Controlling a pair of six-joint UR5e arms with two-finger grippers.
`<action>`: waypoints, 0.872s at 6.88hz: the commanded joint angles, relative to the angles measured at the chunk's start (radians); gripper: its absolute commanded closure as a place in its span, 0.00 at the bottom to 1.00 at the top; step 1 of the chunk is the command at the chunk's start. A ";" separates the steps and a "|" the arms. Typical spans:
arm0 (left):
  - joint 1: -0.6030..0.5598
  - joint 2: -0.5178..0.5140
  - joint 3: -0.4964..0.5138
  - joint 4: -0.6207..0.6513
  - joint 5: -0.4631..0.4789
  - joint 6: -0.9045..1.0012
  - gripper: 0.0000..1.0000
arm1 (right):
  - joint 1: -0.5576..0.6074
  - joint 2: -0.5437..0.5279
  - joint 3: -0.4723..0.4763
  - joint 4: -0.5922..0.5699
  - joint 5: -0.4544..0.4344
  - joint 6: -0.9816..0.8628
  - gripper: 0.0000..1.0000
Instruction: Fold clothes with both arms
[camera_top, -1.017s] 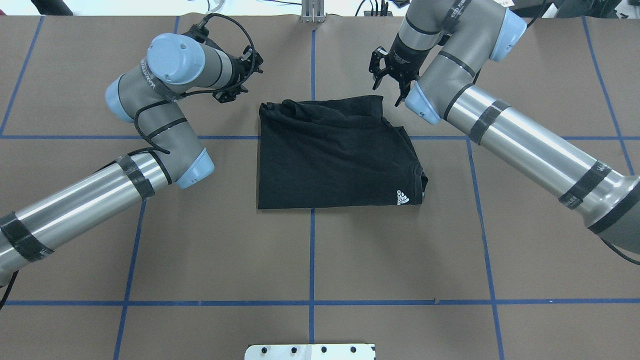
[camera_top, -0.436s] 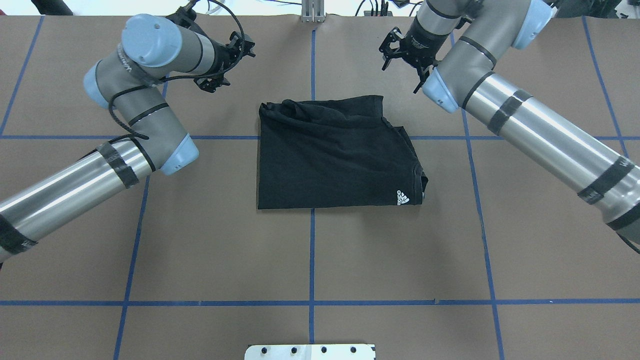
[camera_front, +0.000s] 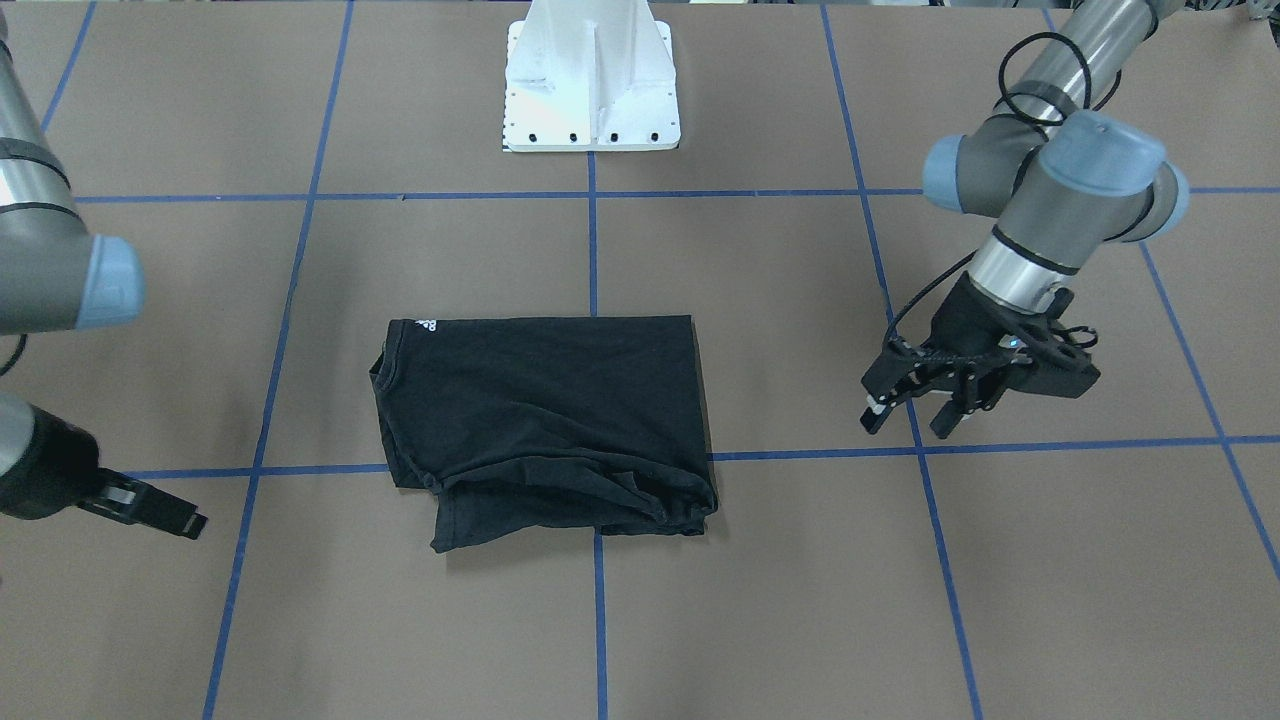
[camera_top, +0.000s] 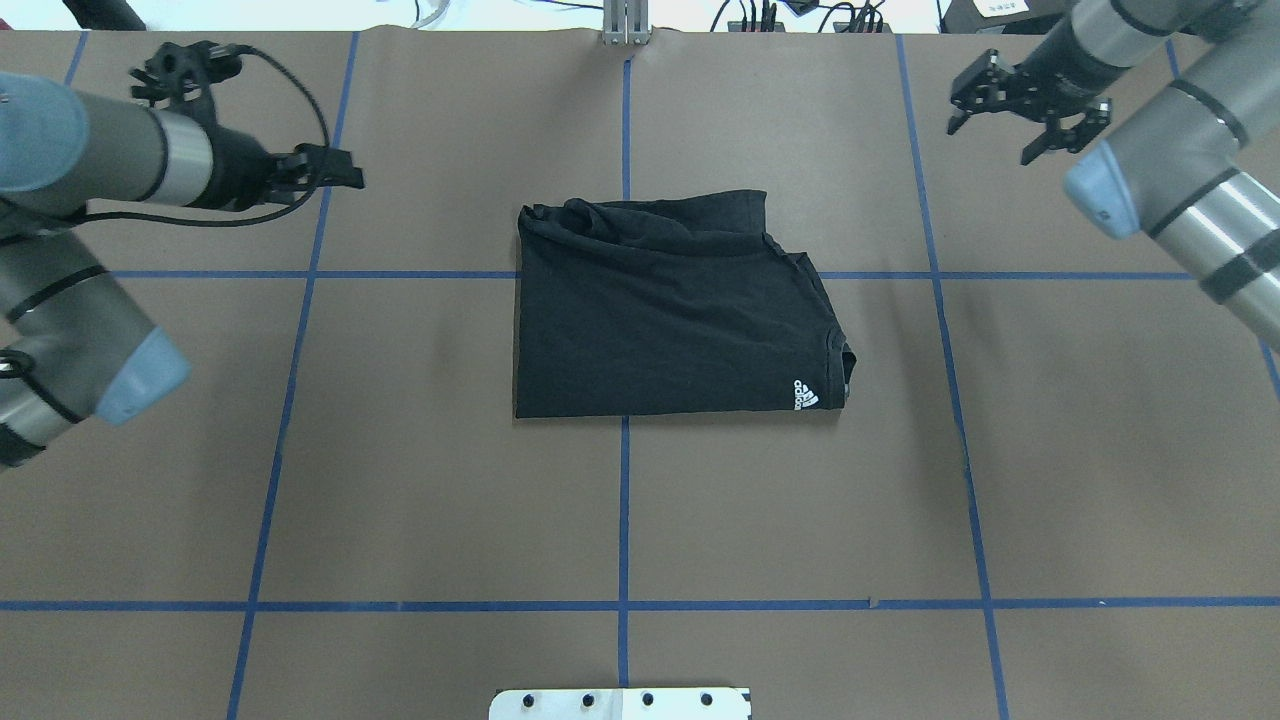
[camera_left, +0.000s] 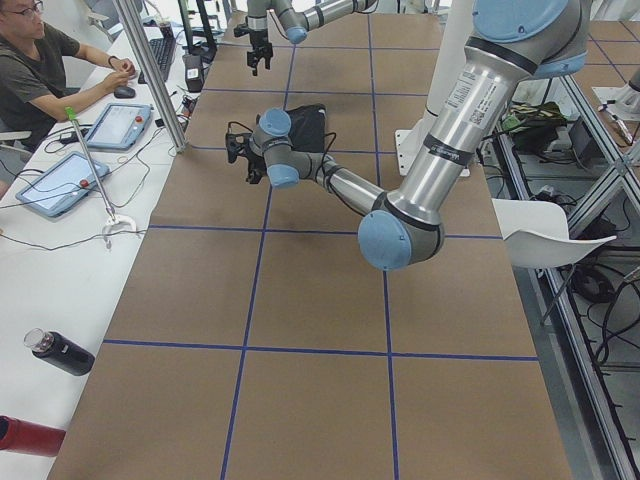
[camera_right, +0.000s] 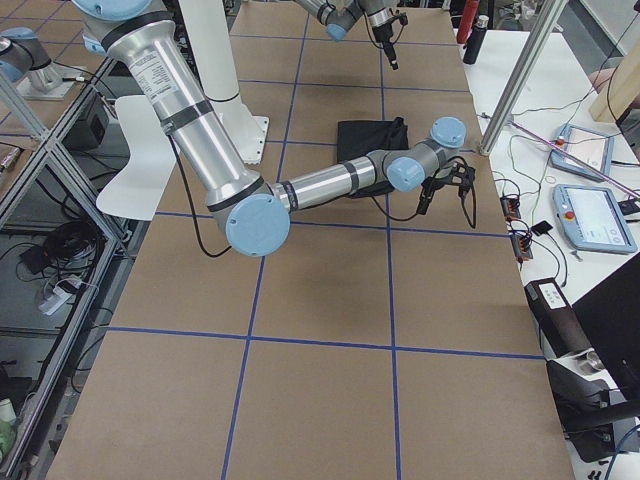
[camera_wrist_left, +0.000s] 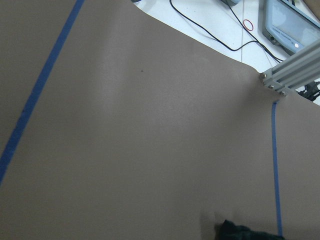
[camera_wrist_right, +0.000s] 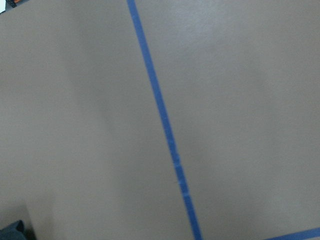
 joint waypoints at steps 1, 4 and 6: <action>-0.189 0.197 -0.044 0.001 -0.170 0.510 0.00 | 0.123 -0.104 0.041 -0.061 0.004 -0.344 0.00; -0.420 0.333 0.026 0.043 -0.204 0.994 0.00 | 0.249 -0.227 0.079 -0.189 0.006 -0.728 0.00; -0.581 0.299 0.023 0.364 -0.311 1.200 0.00 | 0.294 -0.267 0.128 -0.274 -0.002 -0.838 0.00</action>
